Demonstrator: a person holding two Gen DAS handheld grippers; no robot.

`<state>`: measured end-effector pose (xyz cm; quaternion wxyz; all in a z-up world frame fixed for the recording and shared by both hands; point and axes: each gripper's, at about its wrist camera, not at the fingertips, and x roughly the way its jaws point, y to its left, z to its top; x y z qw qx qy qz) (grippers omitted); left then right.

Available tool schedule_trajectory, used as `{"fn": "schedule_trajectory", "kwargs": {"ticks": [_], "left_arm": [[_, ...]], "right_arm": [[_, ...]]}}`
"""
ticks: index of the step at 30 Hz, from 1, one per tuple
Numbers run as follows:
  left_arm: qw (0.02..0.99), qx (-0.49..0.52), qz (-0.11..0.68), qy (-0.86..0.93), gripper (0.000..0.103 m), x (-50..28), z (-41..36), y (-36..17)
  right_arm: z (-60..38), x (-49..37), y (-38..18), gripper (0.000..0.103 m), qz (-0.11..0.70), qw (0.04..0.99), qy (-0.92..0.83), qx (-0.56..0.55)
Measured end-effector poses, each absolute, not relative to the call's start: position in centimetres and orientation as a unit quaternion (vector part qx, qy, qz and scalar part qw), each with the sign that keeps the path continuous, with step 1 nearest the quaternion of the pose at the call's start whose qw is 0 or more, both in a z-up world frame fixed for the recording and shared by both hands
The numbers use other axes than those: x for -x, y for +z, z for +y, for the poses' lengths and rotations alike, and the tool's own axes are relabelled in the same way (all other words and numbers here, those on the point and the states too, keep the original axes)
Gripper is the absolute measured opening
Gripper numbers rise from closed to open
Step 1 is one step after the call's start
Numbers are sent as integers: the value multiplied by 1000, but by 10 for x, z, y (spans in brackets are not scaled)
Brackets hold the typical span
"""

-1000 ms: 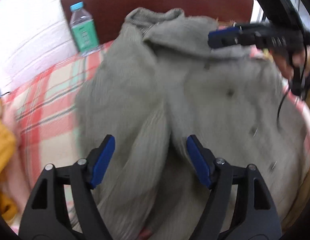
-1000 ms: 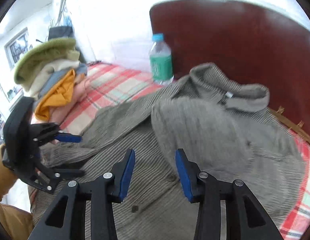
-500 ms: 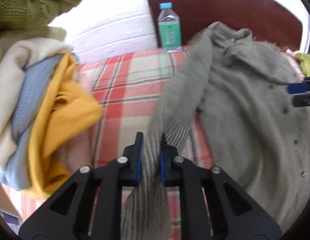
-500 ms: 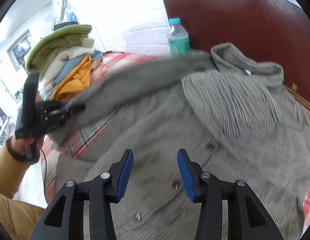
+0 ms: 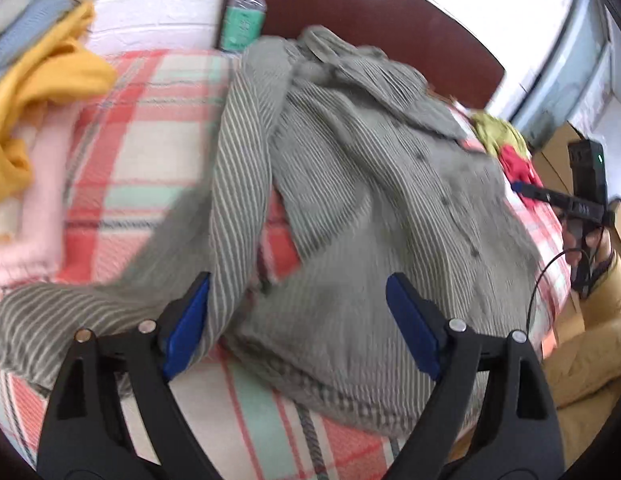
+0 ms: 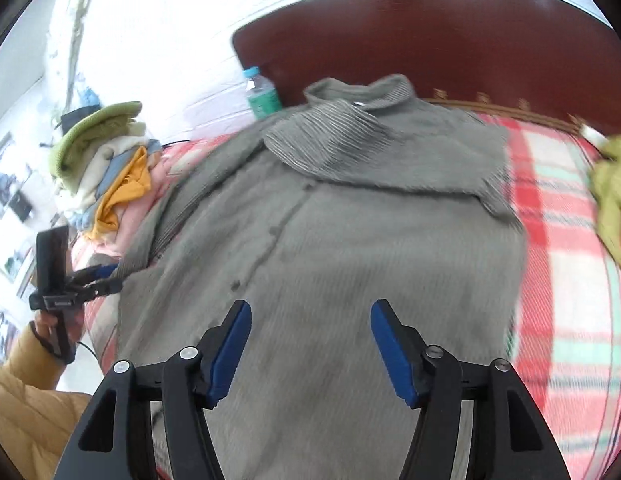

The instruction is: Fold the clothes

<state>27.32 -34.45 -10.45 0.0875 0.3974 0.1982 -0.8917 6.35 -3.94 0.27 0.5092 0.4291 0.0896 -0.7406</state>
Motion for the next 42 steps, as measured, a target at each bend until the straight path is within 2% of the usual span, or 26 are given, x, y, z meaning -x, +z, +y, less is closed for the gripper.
{"fn": "schedule_trajectory", "kwargs": {"ticks": [6,9,12,15,18,20,24,25,27,28,29,30,31,32,36,42], "left_arm": [[97,-422,133,-891,87,-270,-314,-114],[104,-401,158,-896,87,-280,-317,-108],[104,-384,200,-896,87,-297,-323,-105],[91,-381,242,-888,87,-318,-325,-112],[64,-378,291,-877,91,-333,-317,-124],[60,-363,303,-879,100,-332,-312,-125],[67,-358,314,-877,100,-308,-307,-127],[73,-356,312,-878,100,-301,-308,-128],[88,-352,313,-878,100,-290,-310,-127],[99,-352,313,-876,97,-285,-310,-127],[108,-353,314,-875,80,-281,-310,-126],[110,-361,323,-868,62,-278,-311,-127],[113,-368,332,-861,17,-276,-312,-129],[115,-376,342,-854,8,-273,-313,-131],[81,-354,389,-847,7,-287,-307,-119],[14,-317,415,-853,7,-313,-288,-86]], "right_arm": [[11,-68,-4,64,50,468,-766,-438],[39,-62,-11,65,24,434,-783,-445],[63,-56,-21,74,5,400,-796,-454],[75,-50,-36,74,-10,381,-796,-470],[76,-51,-46,75,-24,405,-782,-474],[72,-54,-46,75,-24,430,-773,-467],[60,-54,-53,75,-47,478,-742,-467],[57,-52,-54,74,-52,479,-740,-469],[53,-47,-56,55,-62,482,-735,-474],[51,-45,-57,26,-66,482,-733,-475],[54,-44,-55,8,-70,480,-735,-474],[57,-43,-53,7,-74,478,-736,-473],[59,-42,-52,6,-78,476,-738,-472],[62,-41,-50,5,-82,474,-740,-471],[87,-43,-32,4,-110,471,-750,-451],[132,-56,-4,3,-124,464,-765,-428]]}}
